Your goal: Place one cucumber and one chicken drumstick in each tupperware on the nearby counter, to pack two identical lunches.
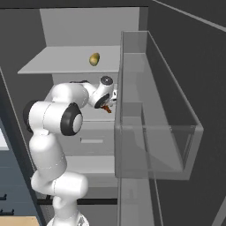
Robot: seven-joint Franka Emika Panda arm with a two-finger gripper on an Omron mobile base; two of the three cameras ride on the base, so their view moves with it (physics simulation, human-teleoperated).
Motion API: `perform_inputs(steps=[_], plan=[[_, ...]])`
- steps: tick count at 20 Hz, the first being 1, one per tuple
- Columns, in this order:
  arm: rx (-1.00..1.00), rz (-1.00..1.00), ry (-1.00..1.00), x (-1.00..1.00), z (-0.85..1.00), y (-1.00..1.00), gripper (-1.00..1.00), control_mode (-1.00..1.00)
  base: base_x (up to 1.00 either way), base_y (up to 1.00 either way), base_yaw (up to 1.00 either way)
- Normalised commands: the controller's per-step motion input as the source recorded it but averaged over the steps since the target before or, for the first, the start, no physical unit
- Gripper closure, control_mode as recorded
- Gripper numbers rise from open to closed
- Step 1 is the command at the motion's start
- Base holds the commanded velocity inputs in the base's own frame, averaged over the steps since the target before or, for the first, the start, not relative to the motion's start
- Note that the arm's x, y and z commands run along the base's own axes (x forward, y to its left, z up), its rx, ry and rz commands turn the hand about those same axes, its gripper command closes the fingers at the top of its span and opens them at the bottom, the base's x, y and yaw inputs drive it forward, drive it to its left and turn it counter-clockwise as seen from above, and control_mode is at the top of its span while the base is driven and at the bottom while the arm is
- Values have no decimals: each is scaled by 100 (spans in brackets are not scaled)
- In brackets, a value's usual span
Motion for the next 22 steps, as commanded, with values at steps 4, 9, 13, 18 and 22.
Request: perform_inputs(steps=[4,9,13,18,22], plan=[[0,5,0,2,-19,0,-100,-100,0,0,0],[0,4,0,0,-6,0,-100,-100,0,0,0],[0,0,0,0,0,0,-100,-100,0,0,0],[0,0,0,0,0,0,100,-100,0,0,0],[0,0,0,0,0,0,100,-100,0,0,0]])
